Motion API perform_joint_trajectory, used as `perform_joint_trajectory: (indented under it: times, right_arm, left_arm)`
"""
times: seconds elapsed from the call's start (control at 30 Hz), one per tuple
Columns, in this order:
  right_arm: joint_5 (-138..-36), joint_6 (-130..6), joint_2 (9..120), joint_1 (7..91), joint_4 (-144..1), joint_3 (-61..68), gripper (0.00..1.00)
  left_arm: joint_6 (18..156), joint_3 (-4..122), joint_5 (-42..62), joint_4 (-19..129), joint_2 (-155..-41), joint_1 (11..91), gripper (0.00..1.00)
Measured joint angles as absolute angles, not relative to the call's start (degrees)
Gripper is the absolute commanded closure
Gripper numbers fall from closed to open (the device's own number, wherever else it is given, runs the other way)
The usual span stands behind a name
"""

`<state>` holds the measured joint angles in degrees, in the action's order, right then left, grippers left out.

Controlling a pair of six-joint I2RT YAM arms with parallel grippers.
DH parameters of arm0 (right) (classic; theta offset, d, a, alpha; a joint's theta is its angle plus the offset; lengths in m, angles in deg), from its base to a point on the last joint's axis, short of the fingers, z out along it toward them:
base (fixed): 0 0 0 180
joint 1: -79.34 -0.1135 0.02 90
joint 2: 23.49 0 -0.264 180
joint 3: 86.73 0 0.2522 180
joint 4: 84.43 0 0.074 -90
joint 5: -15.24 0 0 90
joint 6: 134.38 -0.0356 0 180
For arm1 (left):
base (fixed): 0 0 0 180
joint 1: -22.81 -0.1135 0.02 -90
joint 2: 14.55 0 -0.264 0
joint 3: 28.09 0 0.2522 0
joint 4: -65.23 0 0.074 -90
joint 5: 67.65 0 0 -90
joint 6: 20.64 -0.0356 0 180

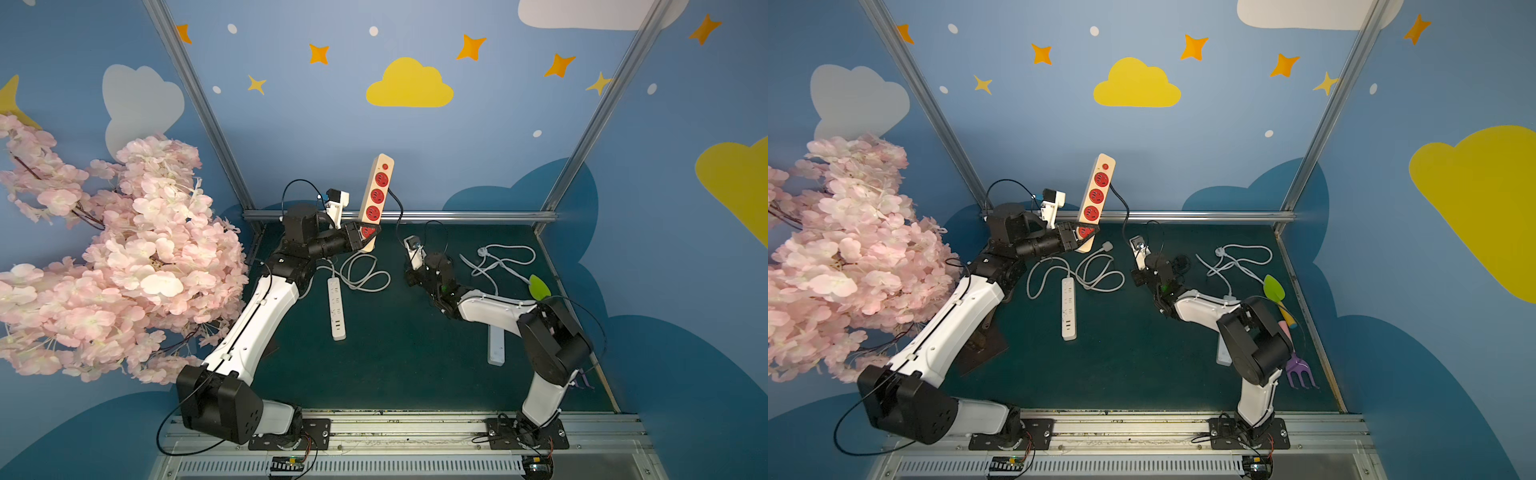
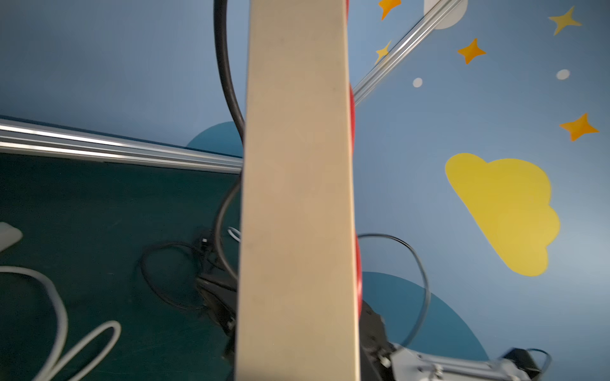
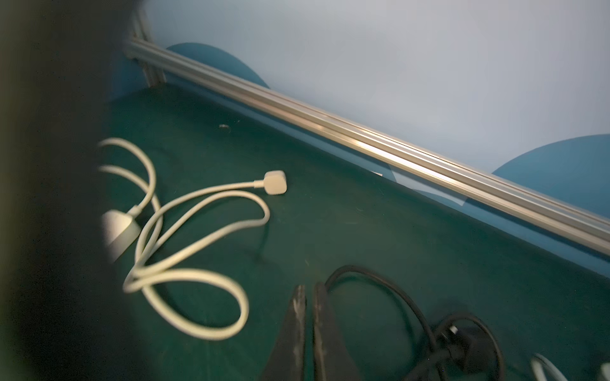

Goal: Wrap the cord around the power strip
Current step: Wrap the power cord around the power strip.

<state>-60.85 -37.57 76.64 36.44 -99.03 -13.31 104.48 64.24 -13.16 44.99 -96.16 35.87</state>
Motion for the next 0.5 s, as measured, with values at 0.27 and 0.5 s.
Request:
perform_joint_trajectory:
  times: [0.27,0.5]
  right_arm:
    - [-46.9,-24.2,65.7,25.4,-84.0,-16.9,1.00]
    - [-43.2,-10.4,60.2,23.9,-71.7,-10.6,1.00]
  left_arm:
    - [85.0,66.9,-2.5,32.2,-102.3,36.8,0.97]
    - [68.0,64.0,2.1,25.9,-104.1,39.3,0.97]
